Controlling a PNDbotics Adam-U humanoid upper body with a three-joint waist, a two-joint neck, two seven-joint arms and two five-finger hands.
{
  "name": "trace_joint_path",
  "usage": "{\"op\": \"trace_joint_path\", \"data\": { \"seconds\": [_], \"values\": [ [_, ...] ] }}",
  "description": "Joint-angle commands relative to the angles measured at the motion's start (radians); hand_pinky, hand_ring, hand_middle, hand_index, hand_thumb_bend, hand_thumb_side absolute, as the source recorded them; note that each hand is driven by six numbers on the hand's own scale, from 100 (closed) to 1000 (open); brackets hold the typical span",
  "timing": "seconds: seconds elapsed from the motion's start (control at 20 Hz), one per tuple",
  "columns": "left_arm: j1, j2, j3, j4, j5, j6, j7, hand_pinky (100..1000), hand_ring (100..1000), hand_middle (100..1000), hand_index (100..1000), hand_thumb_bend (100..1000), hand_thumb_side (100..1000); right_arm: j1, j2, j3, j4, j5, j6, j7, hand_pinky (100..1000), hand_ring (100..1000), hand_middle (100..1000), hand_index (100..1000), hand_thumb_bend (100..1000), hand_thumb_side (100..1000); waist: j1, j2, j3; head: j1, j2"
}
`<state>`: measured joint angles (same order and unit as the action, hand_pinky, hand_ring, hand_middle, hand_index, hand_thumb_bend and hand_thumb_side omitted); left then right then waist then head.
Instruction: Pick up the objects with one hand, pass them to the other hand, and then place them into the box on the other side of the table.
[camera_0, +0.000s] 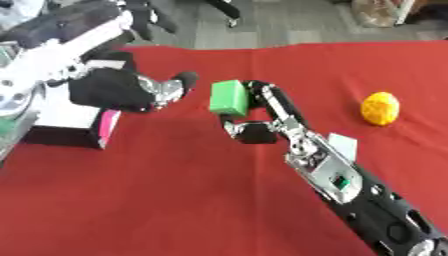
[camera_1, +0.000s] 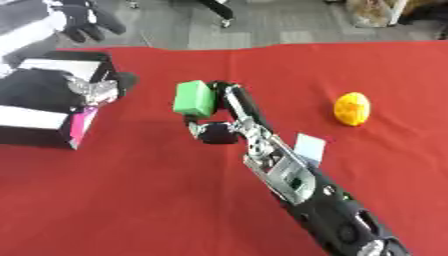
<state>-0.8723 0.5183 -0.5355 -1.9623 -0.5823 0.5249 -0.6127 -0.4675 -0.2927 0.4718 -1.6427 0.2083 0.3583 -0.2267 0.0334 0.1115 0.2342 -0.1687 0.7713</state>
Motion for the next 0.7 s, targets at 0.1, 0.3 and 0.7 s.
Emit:
{"op": "trace_joint_path", "data": {
  "seconds": [0.1, 0.3, 0.7],
  "values": [
    [-0.045, -0.020, -0.018, 0.019, -0.067, -0.029, -0.068, 830, 836, 865, 882, 393, 605, -0.029, 0.006, 0.006, -0.004, 0.027, -0.002, -0.002, 745, 572, 392, 548, 100, 100, 0.010, -0.032, 0.001, 0.001, -0.001],
    [-0.056, -0.040, -0.038, 0.063, -0.126, -0.060, -0.107, 834, 843, 868, 887, 429, 586, -0.039, 0.011, 0.011, -0.008, 0.048, 0.010, -0.024, 742, 572, 393, 548, 100, 100, 0.011, -0.032, 0.000, 0.005, -0.001],
    [-0.068, -0.080, -0.069, 0.166, -0.197, -0.113, -0.128, 840, 856, 874, 896, 505, 497, -0.056, 0.023, 0.054, -0.018, 0.029, 0.029, -0.050, 738, 570, 392, 547, 100, 100, 0.010, -0.031, 0.000, 0.014, -0.001]
  ]
}}
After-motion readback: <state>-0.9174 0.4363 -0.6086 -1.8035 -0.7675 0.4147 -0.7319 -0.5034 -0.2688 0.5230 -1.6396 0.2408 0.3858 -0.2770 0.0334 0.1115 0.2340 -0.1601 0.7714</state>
